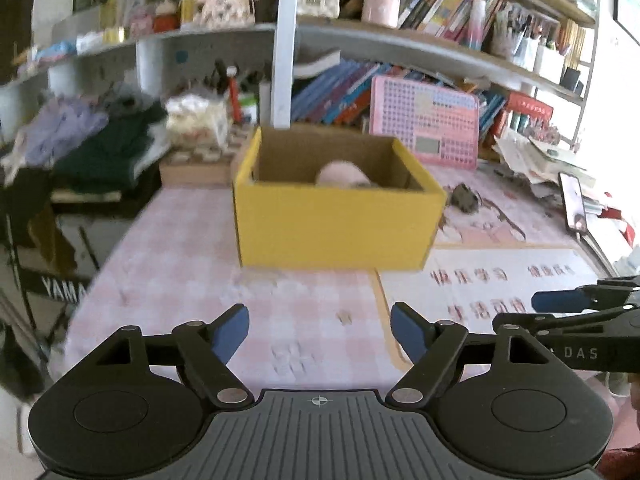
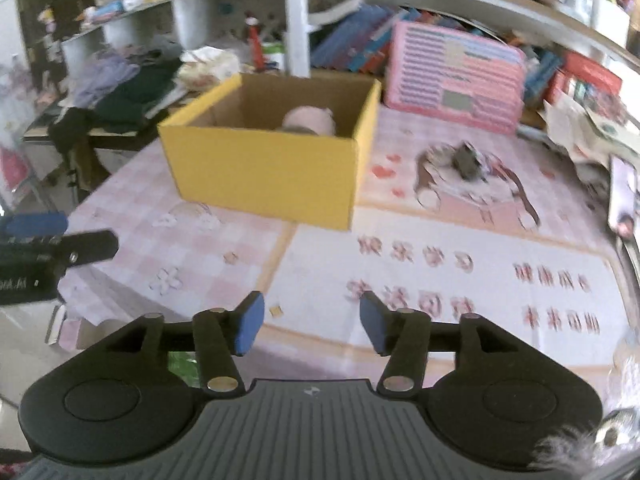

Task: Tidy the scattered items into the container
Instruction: 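Raise both tools out of the box and move back toward the toy car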

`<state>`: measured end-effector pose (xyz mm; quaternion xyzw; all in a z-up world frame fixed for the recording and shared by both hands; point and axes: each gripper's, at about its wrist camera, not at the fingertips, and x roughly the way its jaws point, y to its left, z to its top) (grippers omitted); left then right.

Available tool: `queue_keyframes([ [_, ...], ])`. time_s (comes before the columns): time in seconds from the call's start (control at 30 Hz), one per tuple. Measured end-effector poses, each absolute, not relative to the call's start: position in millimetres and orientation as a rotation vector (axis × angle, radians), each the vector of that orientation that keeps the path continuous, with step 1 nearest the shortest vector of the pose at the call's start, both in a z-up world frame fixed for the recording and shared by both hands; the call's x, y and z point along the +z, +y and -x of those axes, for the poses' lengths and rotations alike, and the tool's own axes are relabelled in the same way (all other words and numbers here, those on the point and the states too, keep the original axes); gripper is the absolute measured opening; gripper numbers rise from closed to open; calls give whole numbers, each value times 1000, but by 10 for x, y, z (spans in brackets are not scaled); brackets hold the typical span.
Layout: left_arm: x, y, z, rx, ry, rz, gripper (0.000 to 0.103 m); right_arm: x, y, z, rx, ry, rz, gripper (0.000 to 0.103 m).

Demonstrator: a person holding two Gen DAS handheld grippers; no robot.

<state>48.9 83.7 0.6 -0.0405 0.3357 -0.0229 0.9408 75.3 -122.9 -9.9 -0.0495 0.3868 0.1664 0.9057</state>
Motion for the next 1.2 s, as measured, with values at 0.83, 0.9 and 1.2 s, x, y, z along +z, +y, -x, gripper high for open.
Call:
queue_keyframes([
  [0.83, -203, 379, -519, -203, 811, -57, 90, -229, -1534, -526, 276, 847, 118, 76],
  [0.9, -177, 380, -548, -215, 802, -57, 90, -208, -1558, -543, 280, 829, 145, 76],
  [1.2, -152, 271, -655, -264, 797, -95, 91, -183, -1759, -533, 216, 822, 115, 80],
])
